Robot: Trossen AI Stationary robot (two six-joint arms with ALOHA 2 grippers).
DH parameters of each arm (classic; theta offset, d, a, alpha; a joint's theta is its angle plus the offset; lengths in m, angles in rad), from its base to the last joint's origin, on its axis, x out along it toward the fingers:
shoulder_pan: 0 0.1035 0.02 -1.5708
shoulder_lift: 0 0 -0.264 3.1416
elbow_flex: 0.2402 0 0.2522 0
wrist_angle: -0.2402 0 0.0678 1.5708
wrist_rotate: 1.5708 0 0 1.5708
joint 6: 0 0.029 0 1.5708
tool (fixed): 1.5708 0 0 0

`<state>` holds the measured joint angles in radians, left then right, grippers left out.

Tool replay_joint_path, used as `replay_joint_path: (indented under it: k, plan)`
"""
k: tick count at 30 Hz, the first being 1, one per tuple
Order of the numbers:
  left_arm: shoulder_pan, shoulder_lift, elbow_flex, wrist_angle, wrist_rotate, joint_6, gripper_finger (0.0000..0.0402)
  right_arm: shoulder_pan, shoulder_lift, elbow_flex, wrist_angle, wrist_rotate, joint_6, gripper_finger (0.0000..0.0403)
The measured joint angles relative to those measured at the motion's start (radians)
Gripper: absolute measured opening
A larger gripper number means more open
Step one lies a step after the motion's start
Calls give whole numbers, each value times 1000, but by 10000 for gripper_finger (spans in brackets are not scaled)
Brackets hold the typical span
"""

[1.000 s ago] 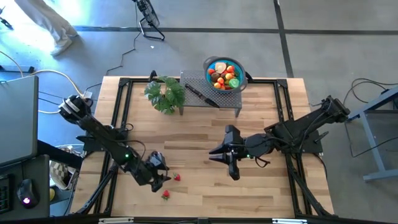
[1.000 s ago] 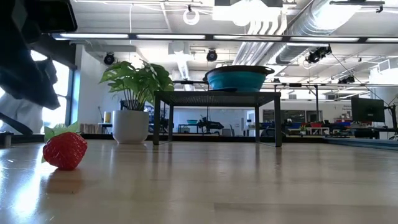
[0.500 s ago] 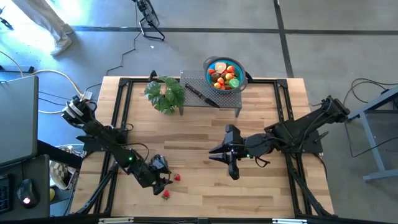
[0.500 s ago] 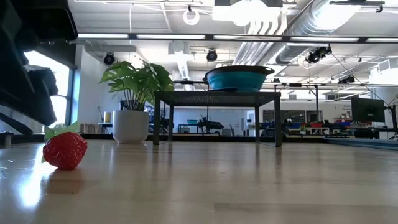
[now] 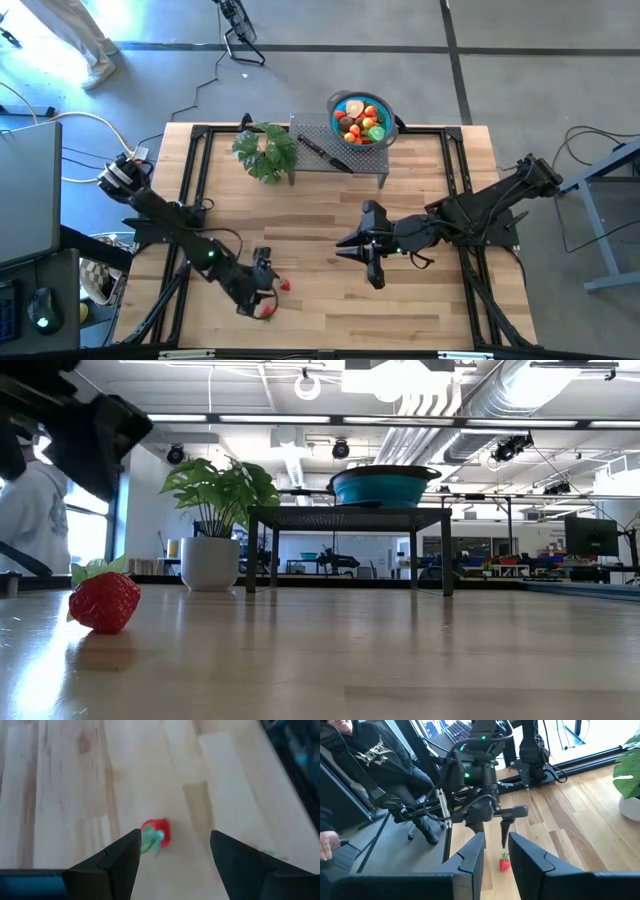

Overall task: Pick & Place Fruit
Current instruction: Put the red strawberry in the blue bowl on the shelf

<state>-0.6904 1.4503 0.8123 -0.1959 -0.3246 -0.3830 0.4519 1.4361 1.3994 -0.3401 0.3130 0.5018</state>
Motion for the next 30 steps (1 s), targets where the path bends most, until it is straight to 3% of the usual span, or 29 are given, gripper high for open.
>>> replay_joint_path:
  k: [11, 17, 30]
  plan:
    - [169, 1, 26, -43, 176, 102, 232, 0, 0, 0, -1, -1, 3, 81]
    - [173, 25, 26, -31, 208, 182, 232, 0, 0, 0, -1, -1, 2, 81]
    - [173, 154, 25, 82, 298, 169, 232, 0, 0, 0, -8, 0, 2, 81]
